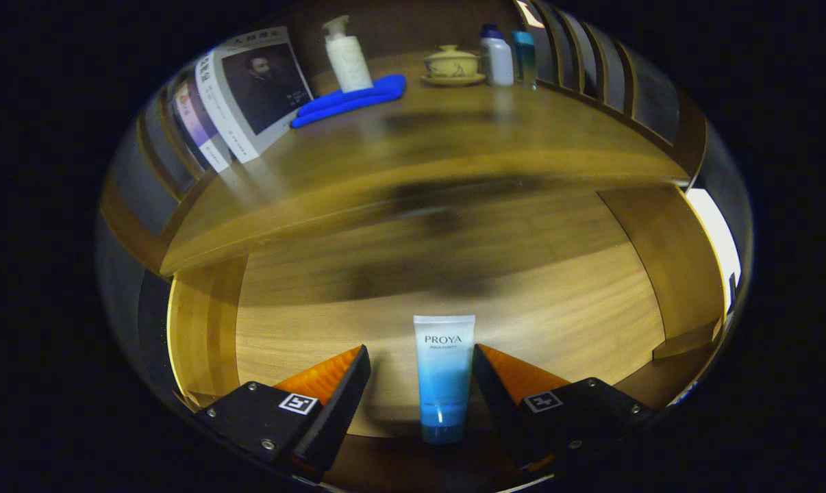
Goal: Pull open the drawer, take out the items inside it, and place them on the countertop above the cabinet.
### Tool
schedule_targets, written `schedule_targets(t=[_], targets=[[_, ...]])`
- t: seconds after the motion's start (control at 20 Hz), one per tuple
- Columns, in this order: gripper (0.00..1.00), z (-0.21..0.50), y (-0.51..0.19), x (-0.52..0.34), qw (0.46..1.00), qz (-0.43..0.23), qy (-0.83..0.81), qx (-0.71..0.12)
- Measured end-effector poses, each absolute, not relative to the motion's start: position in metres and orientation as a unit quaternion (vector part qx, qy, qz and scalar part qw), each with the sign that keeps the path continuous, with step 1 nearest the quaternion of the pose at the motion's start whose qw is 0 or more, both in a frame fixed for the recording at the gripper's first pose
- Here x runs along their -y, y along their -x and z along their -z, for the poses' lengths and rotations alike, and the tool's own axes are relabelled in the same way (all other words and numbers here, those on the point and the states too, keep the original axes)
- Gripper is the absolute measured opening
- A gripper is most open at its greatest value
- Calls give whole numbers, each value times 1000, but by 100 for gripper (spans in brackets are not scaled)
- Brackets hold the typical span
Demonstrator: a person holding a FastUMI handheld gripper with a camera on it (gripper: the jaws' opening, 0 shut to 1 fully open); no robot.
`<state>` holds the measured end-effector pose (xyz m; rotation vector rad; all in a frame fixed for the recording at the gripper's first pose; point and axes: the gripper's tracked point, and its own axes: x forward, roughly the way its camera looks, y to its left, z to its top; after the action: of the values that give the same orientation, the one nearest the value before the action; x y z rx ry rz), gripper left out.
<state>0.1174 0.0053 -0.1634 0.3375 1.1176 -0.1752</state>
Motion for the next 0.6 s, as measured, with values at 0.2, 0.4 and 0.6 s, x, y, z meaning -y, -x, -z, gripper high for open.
schedule_targets(t=[0.2,0.4,0.6], targets=[[91,177,-107,-1,799,104,-162,-569],[85,183,-102,1,780,110,-143,-599],[77,188,-100,3,782,110,-101,-605]])
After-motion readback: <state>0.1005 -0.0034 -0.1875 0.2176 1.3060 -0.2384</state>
